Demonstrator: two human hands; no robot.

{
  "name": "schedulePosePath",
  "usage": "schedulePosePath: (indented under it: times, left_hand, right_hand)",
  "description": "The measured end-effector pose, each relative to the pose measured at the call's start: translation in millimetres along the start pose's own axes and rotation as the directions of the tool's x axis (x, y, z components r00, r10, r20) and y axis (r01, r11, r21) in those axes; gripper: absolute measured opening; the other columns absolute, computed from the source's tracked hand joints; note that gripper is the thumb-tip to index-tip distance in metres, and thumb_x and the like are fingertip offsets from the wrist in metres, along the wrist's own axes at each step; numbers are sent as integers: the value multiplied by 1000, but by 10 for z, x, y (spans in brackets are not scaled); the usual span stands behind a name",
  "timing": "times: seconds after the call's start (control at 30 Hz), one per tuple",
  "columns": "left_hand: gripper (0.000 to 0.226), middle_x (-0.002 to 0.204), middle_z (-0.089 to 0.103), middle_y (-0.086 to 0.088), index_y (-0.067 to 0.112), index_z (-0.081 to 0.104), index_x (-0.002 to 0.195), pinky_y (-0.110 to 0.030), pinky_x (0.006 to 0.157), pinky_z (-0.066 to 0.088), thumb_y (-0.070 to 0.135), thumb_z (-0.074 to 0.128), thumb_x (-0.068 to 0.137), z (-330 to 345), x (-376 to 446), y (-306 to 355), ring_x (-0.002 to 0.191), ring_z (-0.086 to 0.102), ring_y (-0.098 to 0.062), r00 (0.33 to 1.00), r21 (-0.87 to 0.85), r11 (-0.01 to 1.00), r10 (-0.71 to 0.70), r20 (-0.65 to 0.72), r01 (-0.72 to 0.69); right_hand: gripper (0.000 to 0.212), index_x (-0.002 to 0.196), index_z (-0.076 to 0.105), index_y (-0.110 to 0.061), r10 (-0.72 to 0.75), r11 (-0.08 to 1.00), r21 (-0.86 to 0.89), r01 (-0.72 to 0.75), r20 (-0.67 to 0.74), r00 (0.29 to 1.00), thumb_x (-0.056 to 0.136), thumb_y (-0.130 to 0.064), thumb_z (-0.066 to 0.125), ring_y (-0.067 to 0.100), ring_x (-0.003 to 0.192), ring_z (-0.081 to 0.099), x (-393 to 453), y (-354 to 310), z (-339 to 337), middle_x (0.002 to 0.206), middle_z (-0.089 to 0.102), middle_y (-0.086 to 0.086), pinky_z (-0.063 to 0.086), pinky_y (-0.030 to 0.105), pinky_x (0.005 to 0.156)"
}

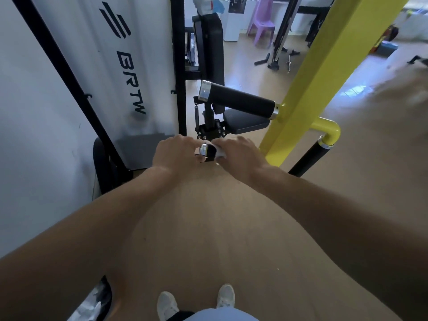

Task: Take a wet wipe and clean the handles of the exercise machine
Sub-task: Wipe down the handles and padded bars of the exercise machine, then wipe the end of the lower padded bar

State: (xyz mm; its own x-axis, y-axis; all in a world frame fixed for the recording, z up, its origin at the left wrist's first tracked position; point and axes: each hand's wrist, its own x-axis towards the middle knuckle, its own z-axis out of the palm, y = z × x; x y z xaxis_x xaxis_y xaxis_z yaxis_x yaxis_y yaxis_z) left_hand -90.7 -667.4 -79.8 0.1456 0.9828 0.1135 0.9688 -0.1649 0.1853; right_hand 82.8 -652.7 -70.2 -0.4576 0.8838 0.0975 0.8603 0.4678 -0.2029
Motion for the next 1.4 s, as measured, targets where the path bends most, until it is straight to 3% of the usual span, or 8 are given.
schedulePosePath:
  times: [0.13, 0.4, 0.6, 0.77, 0.93, 1.17, 1.27, 1.4]
  left_hand:
    - [33, 103, 72, 0, 40, 65, 125, -34, 72, 44, 49, 58, 94, -47, -31, -34, 94, 67, -25, 1000, 50, 999, 8, -21, -7]
    - [36, 99, 73, -2, 35, 65, 128, -34, 75, 49, 47, 60, 94, 38, -56, 108, 90, 68, -24, 999, 9, 1000, -17, -42, 17]
    - [45, 116, 72, -2, 36, 53, 140, -38, 85, 48, 45, 57, 96, 103, -102, 145, 108, 65, -26, 991, -134, 983, -130, -18, 126]
    - [74, 100, 73, -2, 35, 26, 156, -37, 79, 53, 40, 65, 94, 210, -317, -8, 96, 68, -23, 971, -187, 953, -235, 40, 238]
    - [58, 102, 70, 1, 32, 44, 148, -37, 82, 55, 42, 61, 94, 426, -804, -368, 95, 66, -21, 897, -252, 860, -427, 118, 443]
    - [36, 125, 67, 7, 33, 63, 125, -36, 94, 50, 45, 59, 91, 777, -1904, -679, 110, 62, -18, 679, -279, 619, -676, 286, 734]
    - [31, 123, 67, 5, 24, 68, 120, -29, 88, 46, 37, 57, 95, 948, -2525, -729, 111, 62, -19, 553, -215, 510, -762, 338, 833]
    - [23, 107, 69, 3, 21, 73, 107, -30, 82, 50, 32, 57, 94, 1231, -3316, -884, 100, 66, -22, 377, -181, 331, -831, 410, 926]
  right_hand:
    - [31, 118, 68, -21, 34, 996, 76, -36, 29, 999, 89, -14, 62, 27, 95, 62, 17, -165, -4, 101, 70, 6, 40, 31, 73]
    - [23, 101, 67, -17, 79, 853, -521, -32, 69, 994, 92, -2, 51, 21, 70, 56, -255, 41, -240, 88, 69, 0, 36, 29, 61]
    - [22, 91, 57, -19, -18, 968, -249, 15, -9, 1000, 85, 1, 51, 29, 76, 64, -166, 92, -186, 85, 65, 4, 40, 33, 60]
    - [33, 116, 71, -20, -174, 984, -73, 164, -156, 972, 88, -4, 63, 26, 95, 71, -44, -28, 45, 105, 75, 1, 53, 35, 73]
    - [38, 97, 81, -21, -329, 933, 36, 359, -321, 888, 72, 5, 72, 22, 87, 76, 47, -202, 188, 97, 79, -3, 60, 32, 74]
    - [27, 99, 77, -24, -493, 840, 313, 443, 102, 864, 87, -6, 61, 17, 87, 68, -148, -979, 741, 94, 73, -8, 49, 30, 68]
    - [27, 83, 73, -23, -454, 855, 429, 292, 347, 821, 91, -5, 55, 14, 81, 68, -289, -1276, 1109, 94, 72, -4, 56, 33, 69]
    - [31, 74, 70, -25, -390, 840, 542, 20, 578, 717, 93, -6, 54, 7, 61, 72, -532, -1645, 1559, 89, 77, -1, 53, 12, 51]
